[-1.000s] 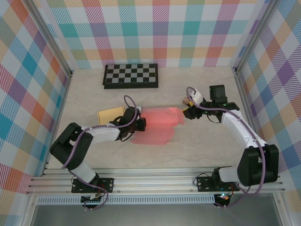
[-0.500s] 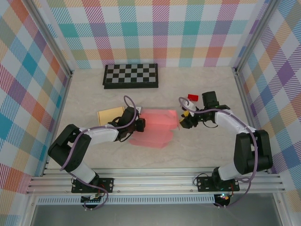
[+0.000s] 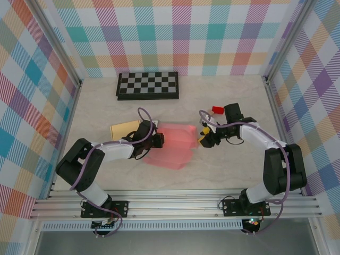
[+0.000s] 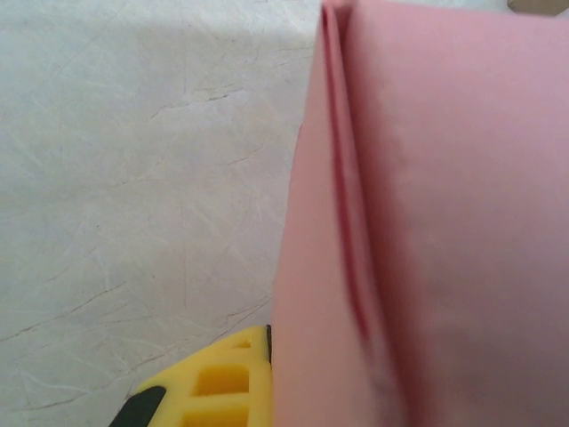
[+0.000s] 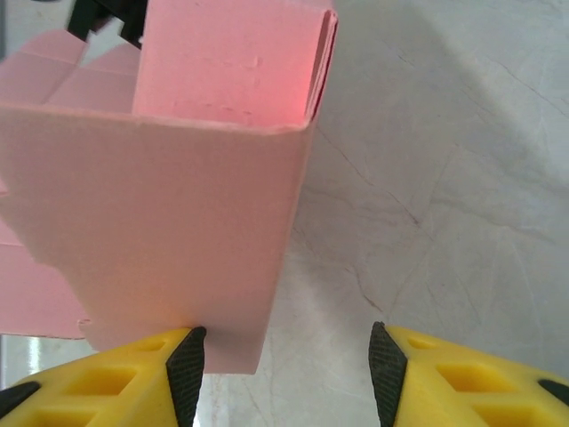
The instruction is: Fold the paper box
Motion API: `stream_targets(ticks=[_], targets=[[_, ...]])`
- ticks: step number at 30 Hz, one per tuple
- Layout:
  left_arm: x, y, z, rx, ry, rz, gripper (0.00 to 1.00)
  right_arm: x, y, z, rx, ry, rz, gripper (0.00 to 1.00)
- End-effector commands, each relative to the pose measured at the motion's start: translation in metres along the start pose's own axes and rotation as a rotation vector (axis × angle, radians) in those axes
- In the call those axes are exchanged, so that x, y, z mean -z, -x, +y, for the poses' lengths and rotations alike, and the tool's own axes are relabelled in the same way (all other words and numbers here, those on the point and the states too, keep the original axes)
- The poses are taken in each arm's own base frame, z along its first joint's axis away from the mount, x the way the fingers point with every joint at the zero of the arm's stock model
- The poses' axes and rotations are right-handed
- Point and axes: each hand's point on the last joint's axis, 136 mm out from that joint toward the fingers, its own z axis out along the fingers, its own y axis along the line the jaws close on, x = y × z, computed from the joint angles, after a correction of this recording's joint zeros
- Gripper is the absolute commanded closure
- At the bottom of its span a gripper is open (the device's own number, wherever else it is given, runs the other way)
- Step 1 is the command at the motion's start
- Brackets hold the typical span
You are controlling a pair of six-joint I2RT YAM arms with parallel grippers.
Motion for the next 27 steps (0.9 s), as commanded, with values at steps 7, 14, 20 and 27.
stream_targets(ticks=[7,14,20,27], targets=[[0.011,0.023,0.002,0.102,-0.032,-0.046,1.00,0.008,-0.014,-0.019,0.106,-0.166,0.063,0.45],[0.011,0.021,0.000,0.165,-0.063,-0.048,1.00,0.010,0.004,-0.036,0.055,-0.340,-0.054,0.45],[0.004,0.021,-0.004,0.286,-0.104,-0.047,1.00,0.016,0.022,-0.051,-0.127,-0.466,-0.216,0.45],[0.002,0.021,-0.008,0.303,-0.125,-0.036,1.00,0.025,0.055,-0.069,-0.264,-0.502,-0.316,0.44]])
